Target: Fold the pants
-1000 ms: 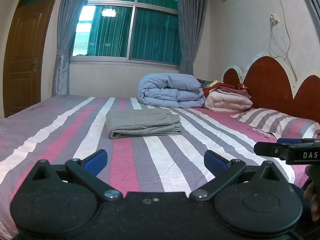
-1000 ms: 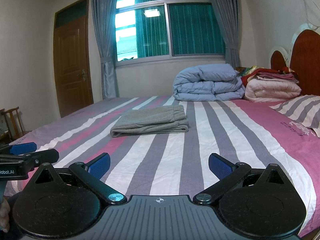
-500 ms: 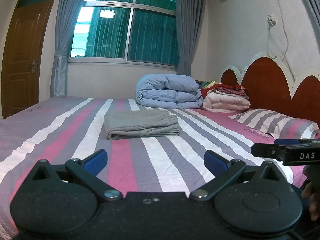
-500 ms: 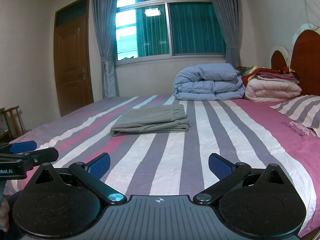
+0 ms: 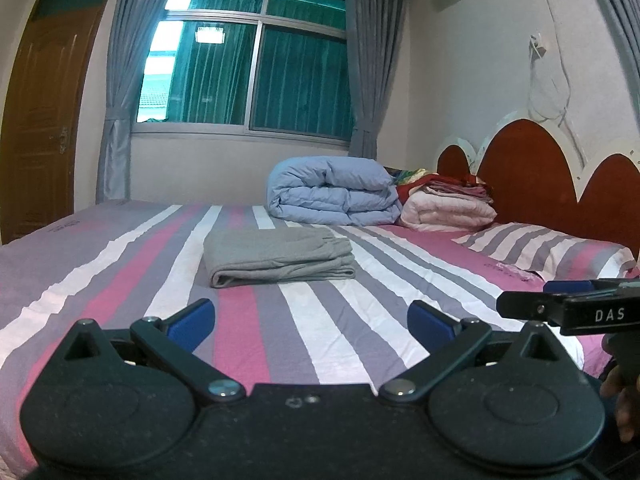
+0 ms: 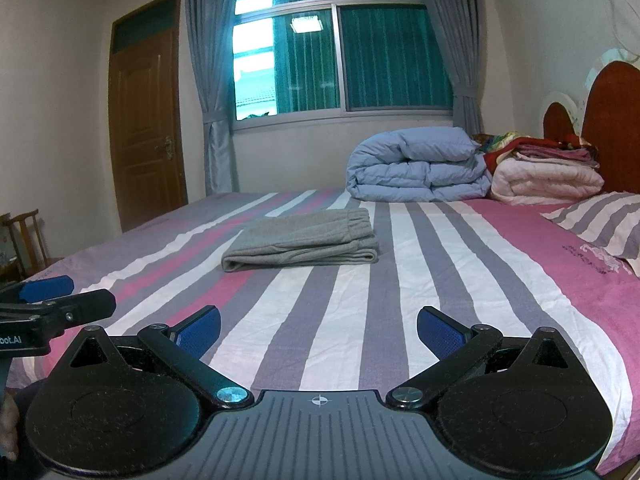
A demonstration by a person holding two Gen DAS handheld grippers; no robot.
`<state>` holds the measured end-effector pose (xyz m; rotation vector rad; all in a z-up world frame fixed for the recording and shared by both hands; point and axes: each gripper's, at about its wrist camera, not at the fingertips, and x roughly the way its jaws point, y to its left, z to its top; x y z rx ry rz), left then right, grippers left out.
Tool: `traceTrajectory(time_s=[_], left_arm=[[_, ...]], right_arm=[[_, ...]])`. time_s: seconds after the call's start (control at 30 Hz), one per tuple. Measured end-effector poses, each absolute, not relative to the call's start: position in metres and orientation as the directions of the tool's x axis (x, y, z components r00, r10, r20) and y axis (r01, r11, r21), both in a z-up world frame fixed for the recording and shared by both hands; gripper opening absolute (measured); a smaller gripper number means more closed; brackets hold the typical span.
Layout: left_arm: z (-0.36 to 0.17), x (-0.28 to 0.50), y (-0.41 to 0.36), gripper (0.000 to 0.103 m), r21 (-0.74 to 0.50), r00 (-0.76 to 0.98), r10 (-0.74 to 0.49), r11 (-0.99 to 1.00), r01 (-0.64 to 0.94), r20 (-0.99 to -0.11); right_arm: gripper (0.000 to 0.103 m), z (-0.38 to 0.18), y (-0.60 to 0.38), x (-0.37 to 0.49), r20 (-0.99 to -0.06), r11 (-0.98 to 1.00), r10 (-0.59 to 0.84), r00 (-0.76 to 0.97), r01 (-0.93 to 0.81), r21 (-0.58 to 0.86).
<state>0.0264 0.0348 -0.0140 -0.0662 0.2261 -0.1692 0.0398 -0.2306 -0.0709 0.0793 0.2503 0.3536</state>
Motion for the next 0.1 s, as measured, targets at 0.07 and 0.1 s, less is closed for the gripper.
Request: traceTrajectory(time_s=[0.07, 0.1], left_arm=[[-0.014, 0.0263, 0.0355, 0.096, -0.086, 0.959, -0.177, 0.983, 0.161, -0.22], [-0.0139, 0.0262, 0.0358, 0.097, -0.085, 0.959, -0.175, 0.983, 0.16, -0.222]], right_arm=[[0.103, -0.0725, -0.2321, 0.0391, -0.228, 0.935, 0.355, 0.907, -0.337, 0.115], [0.103, -0.0732, -0.2331, 0.0389, -0.227, 0.934, 0.357, 0.906, -0.339, 0.114]])
